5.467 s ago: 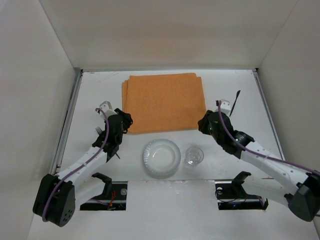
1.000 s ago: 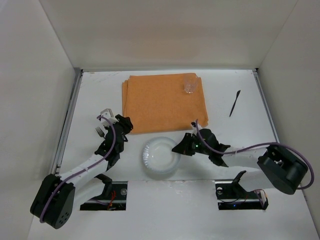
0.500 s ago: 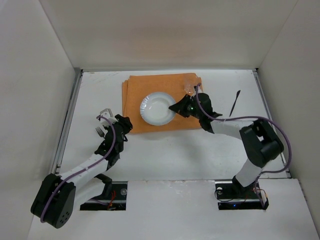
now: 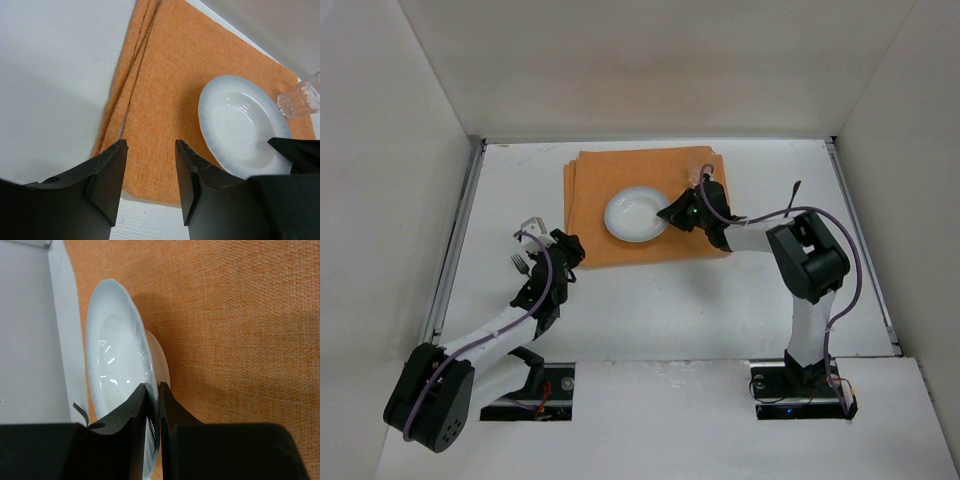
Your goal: Set the dinner table for one person
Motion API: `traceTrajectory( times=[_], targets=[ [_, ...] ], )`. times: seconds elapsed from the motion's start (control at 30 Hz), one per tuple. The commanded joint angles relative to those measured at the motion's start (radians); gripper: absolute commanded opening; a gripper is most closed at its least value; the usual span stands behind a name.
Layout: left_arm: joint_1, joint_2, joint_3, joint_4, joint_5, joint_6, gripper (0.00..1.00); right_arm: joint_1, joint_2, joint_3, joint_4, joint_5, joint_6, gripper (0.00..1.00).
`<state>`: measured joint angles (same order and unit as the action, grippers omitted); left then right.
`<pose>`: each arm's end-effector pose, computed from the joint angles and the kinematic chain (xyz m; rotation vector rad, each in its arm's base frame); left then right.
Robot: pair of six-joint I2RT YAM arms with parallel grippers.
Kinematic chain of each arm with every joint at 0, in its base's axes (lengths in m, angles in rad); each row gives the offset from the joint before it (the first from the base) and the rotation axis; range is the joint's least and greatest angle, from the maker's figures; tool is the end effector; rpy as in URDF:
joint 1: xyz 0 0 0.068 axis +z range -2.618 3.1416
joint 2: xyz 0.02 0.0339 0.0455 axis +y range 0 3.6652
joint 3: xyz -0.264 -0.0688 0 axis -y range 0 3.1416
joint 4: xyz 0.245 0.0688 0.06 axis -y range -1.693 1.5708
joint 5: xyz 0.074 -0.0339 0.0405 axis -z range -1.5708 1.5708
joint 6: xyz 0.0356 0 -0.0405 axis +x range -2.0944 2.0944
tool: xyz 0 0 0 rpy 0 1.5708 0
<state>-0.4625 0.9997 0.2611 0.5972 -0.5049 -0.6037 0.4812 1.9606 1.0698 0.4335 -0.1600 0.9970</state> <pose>0.1893 -0.0751 0.2002 -0.4897 1.6361 -0.3647 0.3688 0.1989 0.1567 0.4547 2.1541 1.0522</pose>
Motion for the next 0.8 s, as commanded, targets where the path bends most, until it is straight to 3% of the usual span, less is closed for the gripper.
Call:
traceTrajectory(
  times=[0.0,0.13,0.3,0.4,0.63,0.7,0.77],
  targets=[
    [0.009,0.013,-0.002,0.052,-0.004,-0.007,0.41,-0.006,-0.002,0.071,0.102,0.002,0.045,0.16],
    [0.011,0.011,-0.002,0.055,-0.001,-0.008,0.41,-0.008,0.004,0.073,0.077,0.023,0.023,0.23],
    [0.011,0.004,-0.006,0.058,0.002,-0.008,0.41,-0.002,-0.014,0.047,-0.002,0.046,-0.009,0.52],
    [0.011,0.005,-0.005,0.058,0.005,-0.010,0.41,-0.002,-0.057,0.003,-0.028,0.065,-0.040,0.62],
    [-0.001,-0.012,-0.005,0.056,0.005,-0.013,0.41,-0.036,-0.296,-0.178,-0.113,0.132,-0.152,0.65],
    [-0.008,-0.015,-0.005,0.058,0.005,-0.014,0.41,-0.077,-0.382,-0.229,-0.145,0.166,-0.182,0.59],
    [-0.015,-0.012,-0.002,0.055,0.008,-0.015,0.39,-0.138,-0.451,-0.257,-0.185,0.210,-0.221,0.46]
  ],
)
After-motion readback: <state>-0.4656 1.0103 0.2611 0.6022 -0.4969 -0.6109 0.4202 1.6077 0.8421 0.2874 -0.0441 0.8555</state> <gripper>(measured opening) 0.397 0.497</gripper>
